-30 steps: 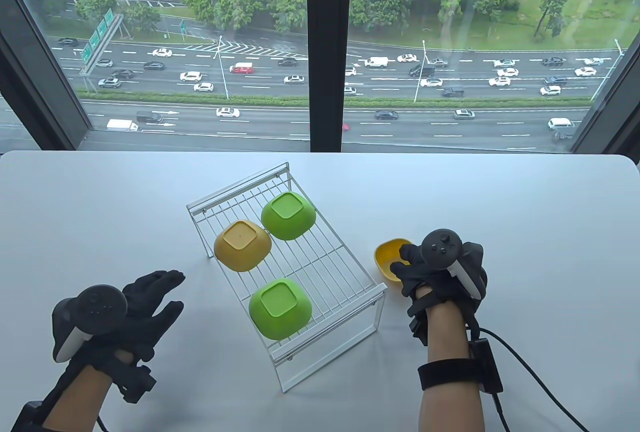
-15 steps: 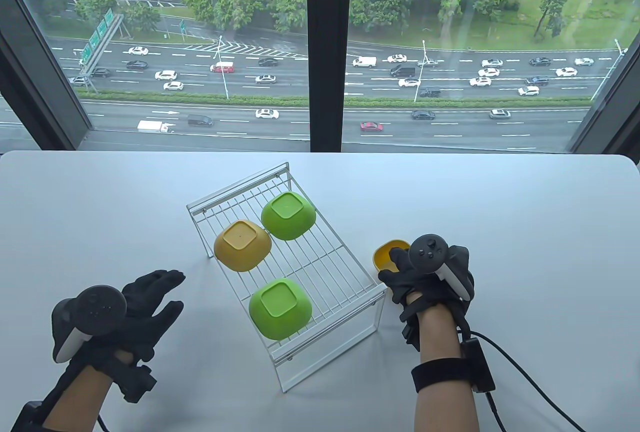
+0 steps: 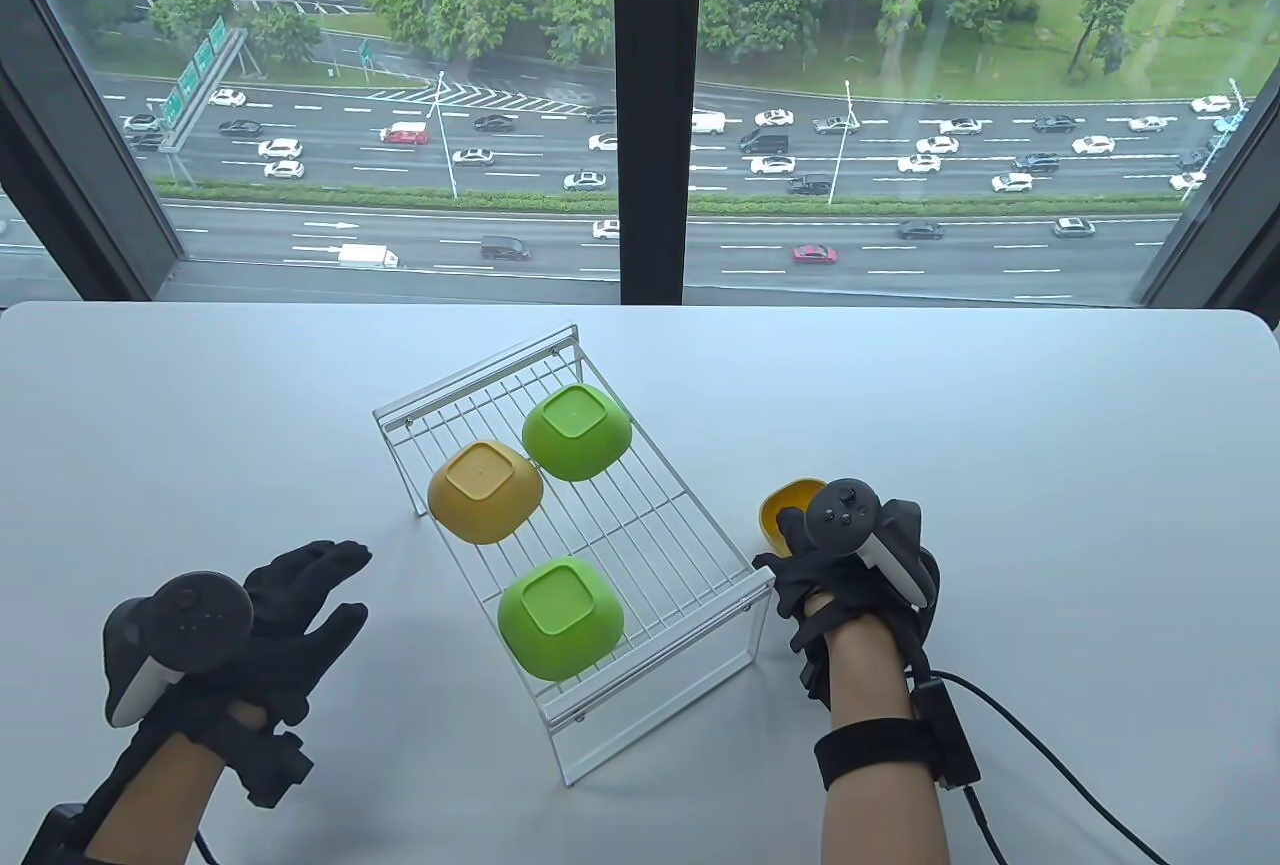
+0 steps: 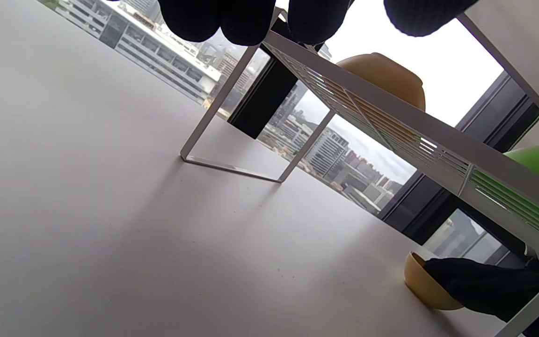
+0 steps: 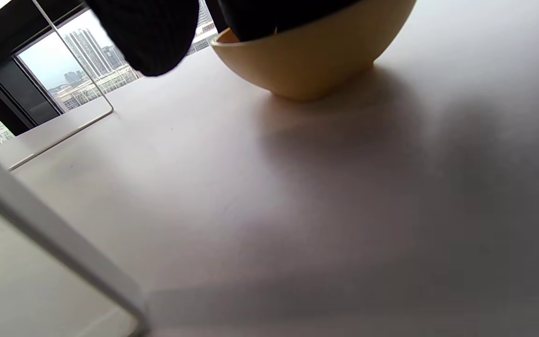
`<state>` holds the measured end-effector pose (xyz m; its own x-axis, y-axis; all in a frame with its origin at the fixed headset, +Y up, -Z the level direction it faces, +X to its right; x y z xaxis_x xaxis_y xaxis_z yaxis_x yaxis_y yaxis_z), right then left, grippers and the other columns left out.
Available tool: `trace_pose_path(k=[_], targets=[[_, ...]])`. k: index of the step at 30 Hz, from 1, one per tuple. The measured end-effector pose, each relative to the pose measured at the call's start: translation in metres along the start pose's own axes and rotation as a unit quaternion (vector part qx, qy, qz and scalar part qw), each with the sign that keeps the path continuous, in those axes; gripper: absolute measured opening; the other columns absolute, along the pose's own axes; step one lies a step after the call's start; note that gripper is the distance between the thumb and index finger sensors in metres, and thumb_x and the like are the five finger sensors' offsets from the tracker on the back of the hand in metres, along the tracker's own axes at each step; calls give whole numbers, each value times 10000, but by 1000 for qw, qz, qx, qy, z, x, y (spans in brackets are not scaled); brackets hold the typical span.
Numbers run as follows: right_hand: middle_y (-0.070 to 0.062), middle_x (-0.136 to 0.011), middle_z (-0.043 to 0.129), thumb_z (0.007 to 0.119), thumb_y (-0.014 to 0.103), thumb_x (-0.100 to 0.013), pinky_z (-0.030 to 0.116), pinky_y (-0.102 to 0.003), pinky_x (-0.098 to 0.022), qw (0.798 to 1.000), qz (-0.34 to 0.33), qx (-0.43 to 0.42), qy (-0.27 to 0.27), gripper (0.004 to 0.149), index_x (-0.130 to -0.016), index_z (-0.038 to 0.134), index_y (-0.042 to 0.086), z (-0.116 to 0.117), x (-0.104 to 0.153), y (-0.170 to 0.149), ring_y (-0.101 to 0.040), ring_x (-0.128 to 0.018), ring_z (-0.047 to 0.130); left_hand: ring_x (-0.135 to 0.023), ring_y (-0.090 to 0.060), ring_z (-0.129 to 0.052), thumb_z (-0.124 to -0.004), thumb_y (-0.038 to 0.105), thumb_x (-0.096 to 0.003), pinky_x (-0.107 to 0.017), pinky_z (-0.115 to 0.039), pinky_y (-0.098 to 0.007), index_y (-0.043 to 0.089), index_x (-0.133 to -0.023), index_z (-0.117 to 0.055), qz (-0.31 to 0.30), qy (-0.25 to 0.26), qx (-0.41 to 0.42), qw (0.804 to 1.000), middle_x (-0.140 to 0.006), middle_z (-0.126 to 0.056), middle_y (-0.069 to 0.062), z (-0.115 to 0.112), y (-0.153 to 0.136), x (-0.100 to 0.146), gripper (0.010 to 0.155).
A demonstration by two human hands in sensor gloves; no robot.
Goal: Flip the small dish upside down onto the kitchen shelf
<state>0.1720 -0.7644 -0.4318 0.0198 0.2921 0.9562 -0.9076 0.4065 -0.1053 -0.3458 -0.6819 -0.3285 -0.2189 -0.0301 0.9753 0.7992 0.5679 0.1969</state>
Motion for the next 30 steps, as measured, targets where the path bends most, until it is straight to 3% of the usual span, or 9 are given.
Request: trace_pose_path(k=[6,11,18,22,30], targets=[[-152,-1114,581,825,498,-472,371,-683,-717,1000,20,-11,6,732,-1072,554,178,5,-2,-8,-408,-1002,554,-1018,-418,-574,-663,570,-470,-743,-470,-720,285,-1089,-584,-1,0,1,1000,-1164,-541,-96,0,0,0,687],[-139,-1067,601,849,474,-459,320,-658,-724,998,45,19,-28,732,-1063,554,185,6,-1,-15,-359,-932,591,-1017,-419,-574,-663,570,-470,-743,-470,-720,284,-1088,-587,0,-3,3,1000,-1164,-541,-95,-1,0,0,685],[-136,-998,708,887,449,-447,483,-651,-705,995,55,50,-73,691,-1031,631,184,-2,2,-20,-343,-840,704,-1017,-418,-575,-663,570,-470,-743,-470,-720,284,-1088,-589,0,-6,4,1000,-1163,-543,-96,-2,0,0,685],[-156,-967,773,838,427,-483,504,-696,-680,991,75,-68,-85,612,-1012,686,161,-21,10,-34,-381,-805,766,-1017,-418,-576,-662,569,-471,-743,-470,-720,283,-1089,-587,-2,-9,7,1000,-1163,-542,-96,-3,0,0,685],[-134,-892,857,810,400,-499,540,-718,-656,982,86,-130,-106,469,-912,818,177,-37,21,-59,-364,-749,836,-1016,-419,-576,-662,570,-471,-742,-469,-721,282,-1089,-588,-7,-14,9,1000,-1163,-542,-96,-5,1,0,685]])
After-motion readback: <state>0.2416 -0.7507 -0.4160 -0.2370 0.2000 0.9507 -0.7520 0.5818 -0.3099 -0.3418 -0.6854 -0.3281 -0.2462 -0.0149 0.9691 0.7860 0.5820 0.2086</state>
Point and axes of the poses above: the tracker on the back of each hand, its own y axis roughly to the thumb side, its own x axis roughly from the fingertips to the wrist, z = x × y, the point moved 4 cm from there along -x, roughly from the wrist to the fingertips
